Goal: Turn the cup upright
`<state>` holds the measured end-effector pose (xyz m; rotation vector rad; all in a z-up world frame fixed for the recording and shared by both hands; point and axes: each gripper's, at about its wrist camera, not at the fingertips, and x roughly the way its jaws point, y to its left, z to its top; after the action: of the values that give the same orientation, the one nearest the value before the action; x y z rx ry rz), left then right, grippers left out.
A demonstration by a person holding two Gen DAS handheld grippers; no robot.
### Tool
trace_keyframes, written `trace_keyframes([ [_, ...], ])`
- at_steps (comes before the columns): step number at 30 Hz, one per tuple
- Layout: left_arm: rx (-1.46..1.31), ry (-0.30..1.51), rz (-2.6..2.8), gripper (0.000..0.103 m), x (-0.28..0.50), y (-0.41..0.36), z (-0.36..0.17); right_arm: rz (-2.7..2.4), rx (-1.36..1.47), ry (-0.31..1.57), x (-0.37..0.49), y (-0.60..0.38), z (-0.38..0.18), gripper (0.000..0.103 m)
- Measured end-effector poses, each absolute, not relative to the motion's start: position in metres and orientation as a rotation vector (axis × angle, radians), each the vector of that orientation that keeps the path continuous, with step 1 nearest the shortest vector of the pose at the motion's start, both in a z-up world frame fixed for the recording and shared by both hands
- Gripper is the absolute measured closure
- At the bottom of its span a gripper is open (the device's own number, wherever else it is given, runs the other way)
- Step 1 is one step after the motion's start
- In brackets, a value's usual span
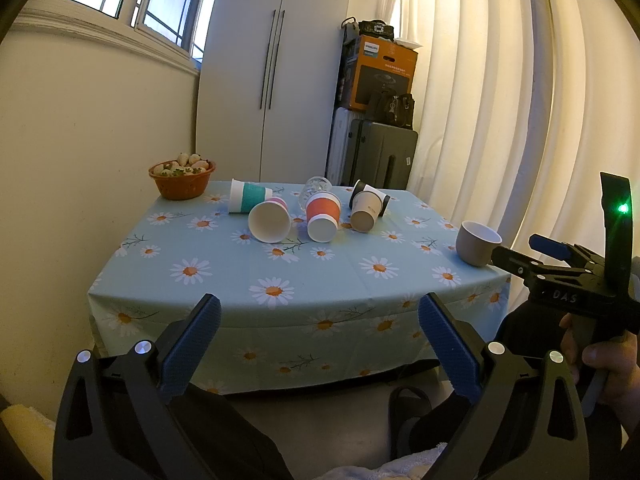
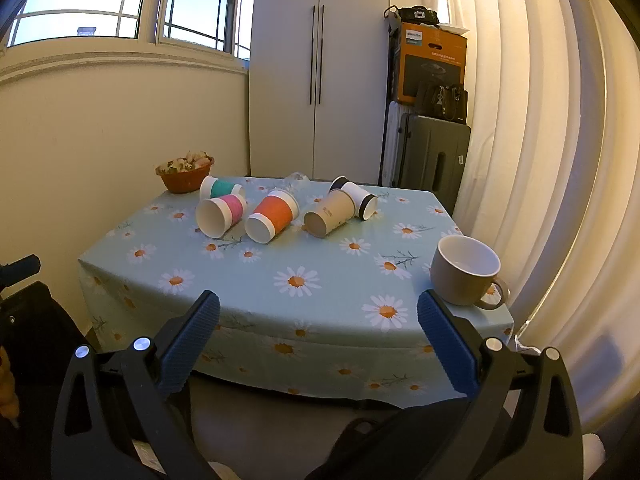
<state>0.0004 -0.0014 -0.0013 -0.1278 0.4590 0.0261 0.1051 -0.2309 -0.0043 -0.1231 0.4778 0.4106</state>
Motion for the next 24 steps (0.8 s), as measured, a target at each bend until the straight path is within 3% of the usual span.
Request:
trace_keyframes([
  [24,-0.125,0.463,0.024,0.007,-0.0007,-0.0056,-0.0023,0.407,-0.136,0.482,0.1064,-0.2298,-0.0096,0.005],
])
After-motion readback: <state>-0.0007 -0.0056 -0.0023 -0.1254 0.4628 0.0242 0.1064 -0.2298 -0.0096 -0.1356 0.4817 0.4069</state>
